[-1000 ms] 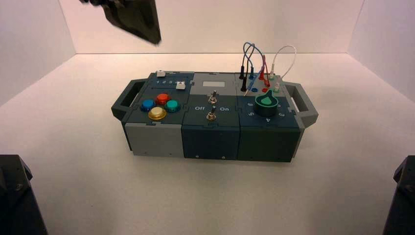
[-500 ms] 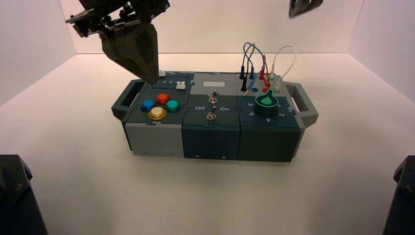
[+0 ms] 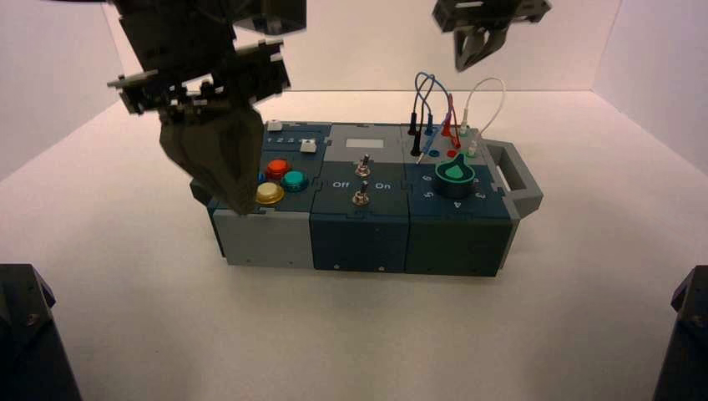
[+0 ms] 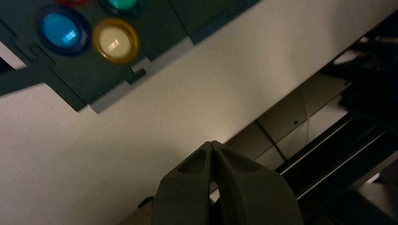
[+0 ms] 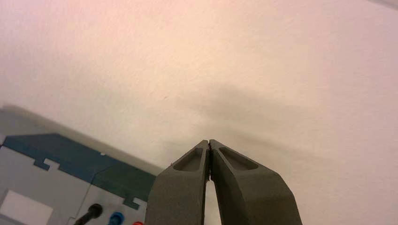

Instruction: Rotate the box clockwise.

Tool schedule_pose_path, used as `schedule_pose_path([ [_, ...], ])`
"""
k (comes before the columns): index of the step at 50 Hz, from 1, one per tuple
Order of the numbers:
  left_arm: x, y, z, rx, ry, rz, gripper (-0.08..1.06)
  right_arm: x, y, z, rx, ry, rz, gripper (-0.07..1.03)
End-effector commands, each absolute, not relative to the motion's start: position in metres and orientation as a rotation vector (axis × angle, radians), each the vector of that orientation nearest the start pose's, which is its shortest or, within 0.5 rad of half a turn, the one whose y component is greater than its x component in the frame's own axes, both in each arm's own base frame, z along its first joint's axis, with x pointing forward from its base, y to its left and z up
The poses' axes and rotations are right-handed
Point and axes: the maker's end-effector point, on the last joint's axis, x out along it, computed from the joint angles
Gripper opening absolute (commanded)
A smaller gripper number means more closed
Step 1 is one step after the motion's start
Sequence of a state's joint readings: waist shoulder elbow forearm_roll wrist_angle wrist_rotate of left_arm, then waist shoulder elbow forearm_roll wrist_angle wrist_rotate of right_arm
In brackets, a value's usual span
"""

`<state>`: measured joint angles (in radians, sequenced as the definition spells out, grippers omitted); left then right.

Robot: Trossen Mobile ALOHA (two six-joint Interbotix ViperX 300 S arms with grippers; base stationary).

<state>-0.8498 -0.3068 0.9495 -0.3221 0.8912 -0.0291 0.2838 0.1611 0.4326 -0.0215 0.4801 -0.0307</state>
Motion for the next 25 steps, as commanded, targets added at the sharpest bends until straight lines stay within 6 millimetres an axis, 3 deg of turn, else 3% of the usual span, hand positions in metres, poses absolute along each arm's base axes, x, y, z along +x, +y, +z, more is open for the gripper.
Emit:
schedule_pose_path([
  [1, 0.107, -0.193, 0.077, 0.303, 1.601, -0.687, -0.03, 0.429, 0.132, 0.095, -0.199, 1.051, 0.289, -0.02],
  [11, 0.102, -0.19, 0.067, 0.329, 1.645, -0.672, -0.03, 0.423, 0.137, 0.072, -0.202, 1.138, 0.295, -0.02],
  [25, 0.104, -0.191, 0.052, 0.349, 1.664, -0.655, -0.03, 0.42, 0.137, 0.059, -0.206, 1.177, 0.294, -0.02],
])
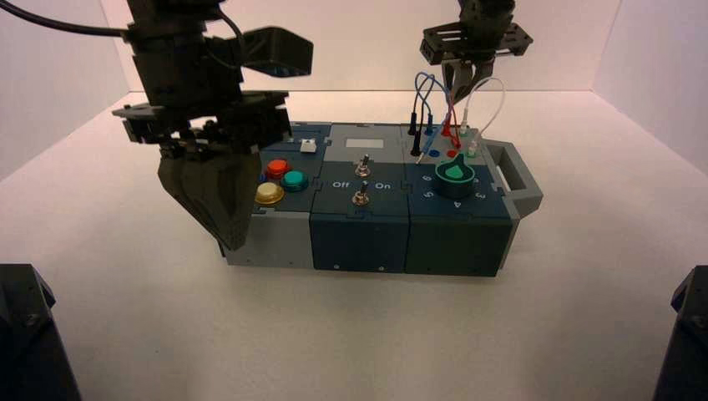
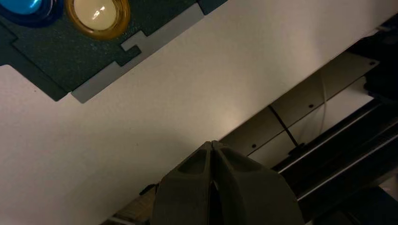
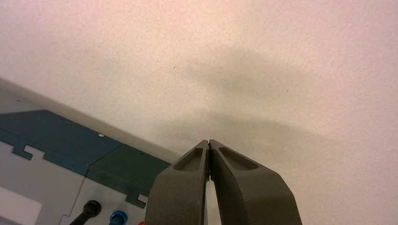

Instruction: Rotate the box clockwise.

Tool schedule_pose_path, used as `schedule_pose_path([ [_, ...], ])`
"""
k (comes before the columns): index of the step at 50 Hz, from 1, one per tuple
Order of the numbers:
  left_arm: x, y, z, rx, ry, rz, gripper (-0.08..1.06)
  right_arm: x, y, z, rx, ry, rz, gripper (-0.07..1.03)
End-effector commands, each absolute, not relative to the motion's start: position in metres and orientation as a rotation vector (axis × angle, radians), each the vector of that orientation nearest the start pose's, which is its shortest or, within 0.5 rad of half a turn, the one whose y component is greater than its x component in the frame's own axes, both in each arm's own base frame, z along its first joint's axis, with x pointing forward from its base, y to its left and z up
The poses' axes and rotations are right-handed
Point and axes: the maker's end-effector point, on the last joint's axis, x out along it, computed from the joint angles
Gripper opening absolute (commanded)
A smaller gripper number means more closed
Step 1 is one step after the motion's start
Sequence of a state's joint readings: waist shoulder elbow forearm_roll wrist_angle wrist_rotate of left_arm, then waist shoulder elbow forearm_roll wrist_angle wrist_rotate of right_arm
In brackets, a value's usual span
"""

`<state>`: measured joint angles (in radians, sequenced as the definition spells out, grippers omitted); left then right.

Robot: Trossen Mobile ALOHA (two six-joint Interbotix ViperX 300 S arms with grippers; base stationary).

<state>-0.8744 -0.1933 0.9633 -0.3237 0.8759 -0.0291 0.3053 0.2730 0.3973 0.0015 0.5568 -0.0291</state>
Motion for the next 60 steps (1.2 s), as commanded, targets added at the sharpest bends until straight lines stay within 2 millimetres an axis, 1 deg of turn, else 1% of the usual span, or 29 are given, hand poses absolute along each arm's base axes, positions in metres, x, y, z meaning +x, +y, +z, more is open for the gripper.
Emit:
schedule_pose_path([
  [1, 0.105, -0.192, 0.051, 0.351, 1.663, -0.654, -0.03, 0.42, 0.137, 0.059, -0.205, 1.179, 0.293, -0.02],
  [17, 0.113, -0.198, 0.035, 0.369, 1.673, -0.642, -0.03, 0.42, 0.141, 0.045, -0.189, 1.219, 0.295, -0.02],
  [26, 0.118, -0.202, 0.03, 0.372, 1.662, -0.638, -0.03, 0.415, 0.146, 0.034, -0.204, 1.267, 0.303, -0.02],
  [38, 0.126, -0.206, 0.024, 0.391, 1.648, -0.636, -0.03, 0.409, 0.147, 0.029, -0.202, 1.297, 0.304, -0.02],
  [53, 0.137, -0.213, 0.009, 0.433, 1.655, -0.623, -0.03, 0.4, 0.144, 0.02, -0.212, 1.355, 0.302, -0.02],
  [60, 0.14, -0.213, 0.001, 0.455, 1.662, -0.614, -0.03, 0.398, 0.143, 0.019, -0.214, 1.365, 0.301, -0.02],
])
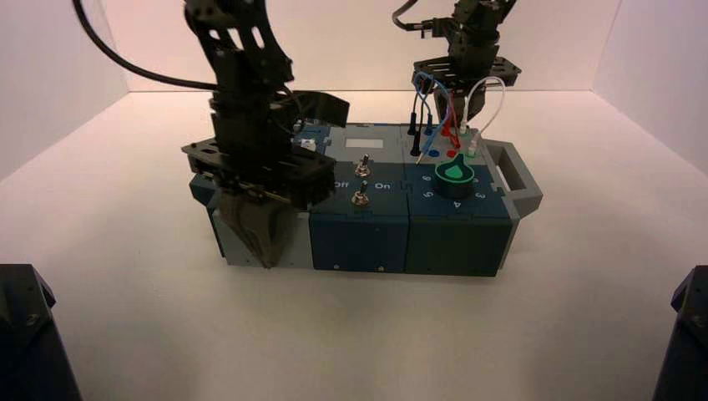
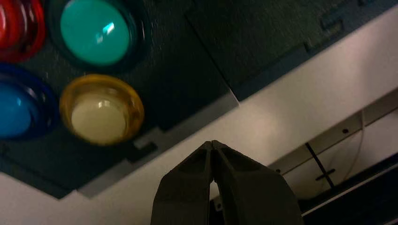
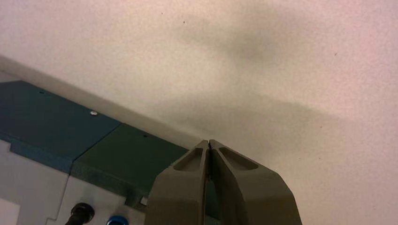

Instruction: Rotate the box clockwise.

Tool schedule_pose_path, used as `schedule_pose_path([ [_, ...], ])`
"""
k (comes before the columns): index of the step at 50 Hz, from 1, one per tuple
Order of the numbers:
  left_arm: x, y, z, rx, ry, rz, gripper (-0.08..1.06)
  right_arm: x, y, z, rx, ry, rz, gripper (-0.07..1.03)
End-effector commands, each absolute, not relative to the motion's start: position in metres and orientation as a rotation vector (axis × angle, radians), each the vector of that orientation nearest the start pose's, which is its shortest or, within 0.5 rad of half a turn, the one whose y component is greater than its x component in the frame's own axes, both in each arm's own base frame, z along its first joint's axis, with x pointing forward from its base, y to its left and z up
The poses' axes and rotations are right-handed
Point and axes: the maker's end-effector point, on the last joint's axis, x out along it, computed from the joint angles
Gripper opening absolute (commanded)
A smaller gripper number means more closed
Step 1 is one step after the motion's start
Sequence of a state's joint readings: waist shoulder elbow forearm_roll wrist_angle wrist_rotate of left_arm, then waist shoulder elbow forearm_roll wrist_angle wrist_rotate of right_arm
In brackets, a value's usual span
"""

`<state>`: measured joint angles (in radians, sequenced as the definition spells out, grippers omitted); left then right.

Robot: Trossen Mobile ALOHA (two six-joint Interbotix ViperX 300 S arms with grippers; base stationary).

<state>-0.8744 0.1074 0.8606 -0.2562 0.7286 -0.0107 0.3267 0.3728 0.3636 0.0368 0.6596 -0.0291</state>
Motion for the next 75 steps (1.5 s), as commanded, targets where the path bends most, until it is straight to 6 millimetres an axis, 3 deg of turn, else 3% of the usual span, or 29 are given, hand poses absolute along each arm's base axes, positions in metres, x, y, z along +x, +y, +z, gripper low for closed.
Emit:
schedule_pose_path([
  [1, 0.14, -0.213, 0.0, 0.456, 1.665, -0.613, -0.03, 0.398, 0.143, 0.019, -0.214, 1.367, 0.301, -0.02],
  [18, 0.153, -0.213, -0.003, 0.457, 1.629, -0.604, -0.03, 0.391, 0.141, 0.018, -0.221, 1.403, 0.3, -0.02],
  [36, 0.182, -0.203, -0.001, 0.44, 1.584, -0.565, -0.03, 0.377, 0.136, 0.015, -0.23, 1.463, 0.297, -0.02],
  [58, 0.238, -0.189, 0.007, 0.443, 1.505, -0.503, -0.03, 0.341, 0.133, 0.013, -0.214, 1.531, 0.302, -0.02],
  [75, 0.273, -0.186, 0.0, 0.42, 1.485, -0.463, -0.03, 0.316, 0.141, 0.023, -0.202, 1.532, 0.329, -0.02],
])
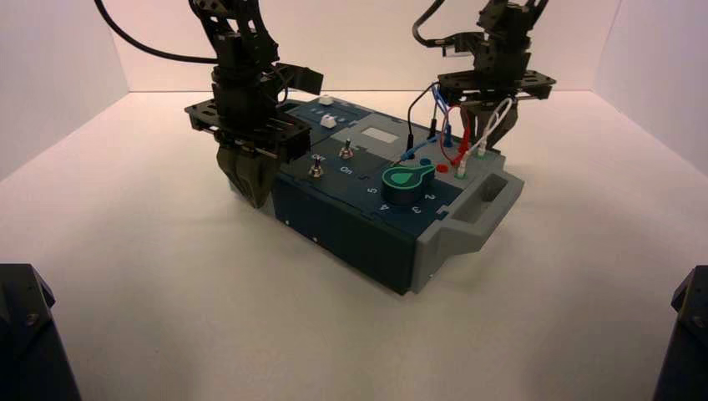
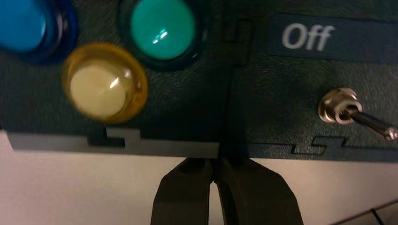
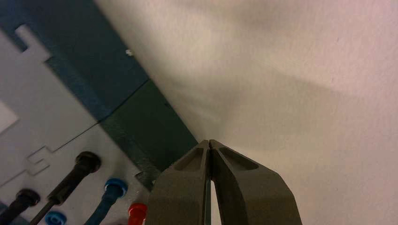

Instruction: Rotate the box clockwise.

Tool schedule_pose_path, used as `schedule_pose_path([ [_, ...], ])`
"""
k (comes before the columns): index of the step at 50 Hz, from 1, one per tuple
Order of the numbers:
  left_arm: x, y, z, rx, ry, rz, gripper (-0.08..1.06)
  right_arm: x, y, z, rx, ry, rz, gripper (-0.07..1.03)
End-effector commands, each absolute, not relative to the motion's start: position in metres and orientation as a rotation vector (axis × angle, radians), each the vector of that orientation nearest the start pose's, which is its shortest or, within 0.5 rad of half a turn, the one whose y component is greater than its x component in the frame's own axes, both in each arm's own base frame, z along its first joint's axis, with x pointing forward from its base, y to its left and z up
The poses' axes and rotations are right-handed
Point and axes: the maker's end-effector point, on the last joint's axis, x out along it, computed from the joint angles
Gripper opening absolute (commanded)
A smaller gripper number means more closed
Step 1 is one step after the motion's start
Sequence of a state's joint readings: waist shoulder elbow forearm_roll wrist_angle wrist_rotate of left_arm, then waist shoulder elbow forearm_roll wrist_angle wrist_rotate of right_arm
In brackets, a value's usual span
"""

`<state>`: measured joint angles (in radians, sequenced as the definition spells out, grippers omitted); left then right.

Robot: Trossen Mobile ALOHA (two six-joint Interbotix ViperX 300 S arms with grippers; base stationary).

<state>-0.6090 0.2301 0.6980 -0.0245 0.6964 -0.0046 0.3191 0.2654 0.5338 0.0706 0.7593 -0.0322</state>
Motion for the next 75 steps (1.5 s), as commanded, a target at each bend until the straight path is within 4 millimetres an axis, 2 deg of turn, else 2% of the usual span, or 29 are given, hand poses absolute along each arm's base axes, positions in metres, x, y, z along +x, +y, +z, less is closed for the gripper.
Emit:
schedule_pose_path([
  [1, 0.274, -0.186, -0.001, 0.419, 1.485, -0.462, -0.03, 0.314, 0.142, 0.023, -0.203, 1.532, 0.332, -0.02],
  [12, 0.289, -0.187, -0.003, 0.403, 1.466, -0.452, -0.03, 0.298, 0.148, 0.021, -0.198, 1.547, 0.349, -0.02],
  [26, 0.32, -0.185, 0.009, 0.373, 1.406, -0.437, -0.03, 0.281, 0.155, 0.022, -0.177, 1.558, 0.367, -0.02],
  [33, 0.337, -0.18, 0.016, 0.352, 1.378, -0.419, -0.03, 0.282, 0.156, 0.028, -0.178, 1.525, 0.373, -0.02],
  [38, 0.341, -0.173, 0.018, 0.342, 1.374, -0.404, -0.03, 0.286, 0.153, 0.03, -0.187, 1.512, 0.37, -0.02],
  [47, 0.343, -0.166, 0.049, 0.311, 1.307, -0.394, -0.03, 0.306, 0.143, 0.049, -0.166, 1.411, 0.345, -0.02],
  [57, 0.339, -0.164, 0.094, 0.284, 1.217, -0.399, -0.03, 0.317, 0.141, 0.087, -0.152, 1.294, 0.351, -0.02],
  [74, 0.304, -0.148, 0.163, 0.244, 1.1, -0.405, -0.03, 0.299, 0.137, 0.129, -0.143, 1.185, 0.375, -0.02],
  [75, 0.296, -0.144, 0.175, 0.235, 1.066, -0.407, -0.03, 0.294, 0.136, 0.137, -0.14, 1.158, 0.381, -0.02],
])
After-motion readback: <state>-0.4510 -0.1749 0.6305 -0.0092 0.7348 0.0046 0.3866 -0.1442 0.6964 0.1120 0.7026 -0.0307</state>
